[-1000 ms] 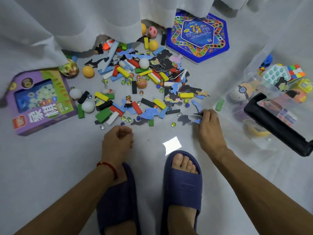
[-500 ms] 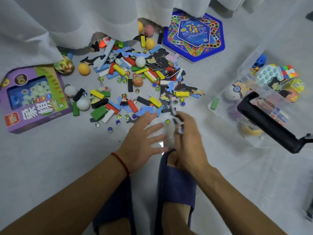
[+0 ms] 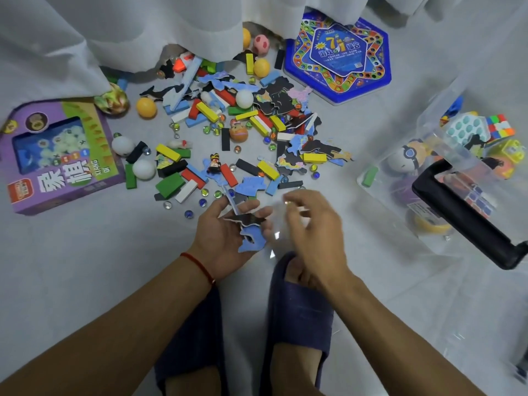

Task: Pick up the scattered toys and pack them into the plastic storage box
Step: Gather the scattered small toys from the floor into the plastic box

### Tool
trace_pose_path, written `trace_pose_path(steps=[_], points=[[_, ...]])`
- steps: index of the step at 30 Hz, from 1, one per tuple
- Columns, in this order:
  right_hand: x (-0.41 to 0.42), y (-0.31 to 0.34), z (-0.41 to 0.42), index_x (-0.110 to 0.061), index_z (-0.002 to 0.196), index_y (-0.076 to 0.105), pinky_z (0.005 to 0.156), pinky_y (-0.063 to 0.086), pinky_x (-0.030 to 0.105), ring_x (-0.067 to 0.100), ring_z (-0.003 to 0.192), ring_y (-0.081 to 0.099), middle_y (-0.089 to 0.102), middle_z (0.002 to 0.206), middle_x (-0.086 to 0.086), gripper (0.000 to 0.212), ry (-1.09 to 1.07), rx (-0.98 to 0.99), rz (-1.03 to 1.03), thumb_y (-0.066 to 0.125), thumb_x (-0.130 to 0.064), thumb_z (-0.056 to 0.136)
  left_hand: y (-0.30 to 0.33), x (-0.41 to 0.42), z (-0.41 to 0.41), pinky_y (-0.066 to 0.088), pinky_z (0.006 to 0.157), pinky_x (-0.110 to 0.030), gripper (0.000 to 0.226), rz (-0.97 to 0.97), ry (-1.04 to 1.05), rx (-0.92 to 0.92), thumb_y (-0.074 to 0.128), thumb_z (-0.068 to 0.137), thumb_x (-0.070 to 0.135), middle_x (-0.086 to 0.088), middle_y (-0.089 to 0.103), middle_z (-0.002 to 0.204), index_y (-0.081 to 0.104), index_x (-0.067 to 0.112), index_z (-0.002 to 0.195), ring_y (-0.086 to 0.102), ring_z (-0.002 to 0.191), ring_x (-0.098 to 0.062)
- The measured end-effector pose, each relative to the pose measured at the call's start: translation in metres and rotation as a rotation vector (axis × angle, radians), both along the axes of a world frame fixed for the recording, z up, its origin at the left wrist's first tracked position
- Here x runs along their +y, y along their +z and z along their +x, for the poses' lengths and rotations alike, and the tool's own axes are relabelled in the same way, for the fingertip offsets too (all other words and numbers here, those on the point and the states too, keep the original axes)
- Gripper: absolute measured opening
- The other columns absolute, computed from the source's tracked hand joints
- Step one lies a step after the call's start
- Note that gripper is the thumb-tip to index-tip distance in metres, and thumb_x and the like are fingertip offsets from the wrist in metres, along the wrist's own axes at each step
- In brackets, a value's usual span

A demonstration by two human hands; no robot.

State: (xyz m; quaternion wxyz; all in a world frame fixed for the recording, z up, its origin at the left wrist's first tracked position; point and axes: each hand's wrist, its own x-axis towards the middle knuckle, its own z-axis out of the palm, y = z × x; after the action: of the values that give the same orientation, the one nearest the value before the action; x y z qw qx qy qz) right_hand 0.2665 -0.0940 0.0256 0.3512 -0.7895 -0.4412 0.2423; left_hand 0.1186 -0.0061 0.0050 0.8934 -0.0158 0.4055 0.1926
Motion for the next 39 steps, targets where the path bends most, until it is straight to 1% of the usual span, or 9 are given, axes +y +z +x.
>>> trace_pose_path(steps=[3,7,13,19,25,28,33,36,39], points=[[0.012,-0.035,0.03,-0.023,0.125,0.059,0.09,0.049,0.029,0.018,0.113,0.054,0.055,0.124,-0.001,0.031,-0.251,-0.17,-0.201,0.057,-0.03,0.095,-0.005,0.001,0.002,0.051,0.056,-0.03,0.063,0.024,-0.041,0.022,0.035,0.094,0.056,-0.017,0.063,0.086,0.069,0.005,0.077,0.058,0.063,-0.029],[0.031,-0.058,0.036,-0.022,0.133,0.048,0.076,0.046,0.035,0.027,0.117,0.041,0.044,0.129,0.006,0.046,-0.165,-0.333,-0.353,0.057,-0.044,0.094,-0.006,0.002,0.005,0.042,0.049,-0.024,0.06,0.08,-0.115,0.055,0.03,0.094,0.055,-0.012,0.055,0.075,0.062,0.01,0.071,0.052,0.055,-0.025],[0.033,-0.067,0.037,-0.015,0.123,0.058,0.078,0.046,0.035,0.03,0.113,0.042,0.051,0.128,0.009,0.025,-0.085,-0.431,-0.334,0.049,-0.026,0.102,-0.004,0.007,0.007,0.041,0.046,-0.023,0.054,0.156,-0.187,0.081,0.029,0.094,0.053,-0.012,0.054,0.073,0.056,0.01,0.078,0.051,0.052,-0.025],[0.02,-0.07,0.046,-0.017,0.111,0.065,0.086,0.032,0.023,0.027,0.109,0.042,0.053,0.115,0.009,0.016,-0.188,-0.22,-0.237,0.058,-0.018,0.097,-0.007,0.011,0.005,0.04,0.044,-0.024,0.055,0.172,-0.192,0.115,0.028,0.096,0.051,-0.012,0.055,0.072,0.058,0.009,0.077,0.052,0.051,-0.025],[0.01,-0.06,0.061,-0.026,0.089,0.068,0.078,0.051,0.026,0.009,0.086,0.056,0.061,0.097,-0.002,0.009,-0.121,-0.05,-0.182,0.075,-0.02,0.086,-0.004,0.012,0.004,0.039,0.045,-0.023,0.05,0.197,-0.203,0.118,0.03,0.094,0.052,-0.011,0.055,0.074,0.055,0.012,0.079,0.05,0.054,-0.023],[0.005,-0.048,0.053,-0.022,0.089,0.068,0.074,0.045,0.015,0.006,0.083,0.054,0.059,0.097,-0.006,0.008,0.018,-0.123,-0.1,0.074,-0.019,0.085,-0.003,0.011,0.002,0.039,0.046,-0.023,0.053,0.184,-0.197,0.127,0.03,0.093,0.055,-0.011,0.054,0.075,0.056,0.012,0.079,0.049,0.055,-0.024],[0.015,-0.058,0.041,-0.014,0.094,0.063,0.073,0.05,0.034,0.02,0.08,0.056,0.059,0.095,0.003,0.004,0.283,-0.338,-0.135,0.06,-0.016,0.094,0.01,0.006,0.005,0.038,0.046,-0.023,0.05,0.193,-0.22,0.174,0.029,0.094,0.051,-0.009,0.056,0.072,0.056,0.013,0.078,0.051,0.052,-0.023],[0.022,-0.05,0.046,-0.009,0.096,0.065,0.071,0.047,0.034,0.028,0.08,0.059,0.06,0.094,0.009,0.012,0.34,-0.386,-0.256,0.055,-0.017,0.096,0.029,0.003,0.018,0.037,0.045,-0.024,0.052,0.225,-0.264,0.195,0.025,0.096,0.051,-0.009,0.057,0.071,0.058,0.013,0.079,0.049,0.053,-0.023],[0.012,-0.007,0.048,-0.012,0.094,0.071,0.067,0.054,0.032,0.02,0.072,0.065,0.07,0.083,0.006,0.008,0.107,-0.025,-0.292,0.065,-0.017,0.091,0.07,0.002,0.038,0.035,0.052,-0.028,0.045,0.28,-0.334,0.109,0.034,0.092,0.047,-0.011,0.056,0.078,0.059,0.009,0.092,0.046,0.061,-0.023]])
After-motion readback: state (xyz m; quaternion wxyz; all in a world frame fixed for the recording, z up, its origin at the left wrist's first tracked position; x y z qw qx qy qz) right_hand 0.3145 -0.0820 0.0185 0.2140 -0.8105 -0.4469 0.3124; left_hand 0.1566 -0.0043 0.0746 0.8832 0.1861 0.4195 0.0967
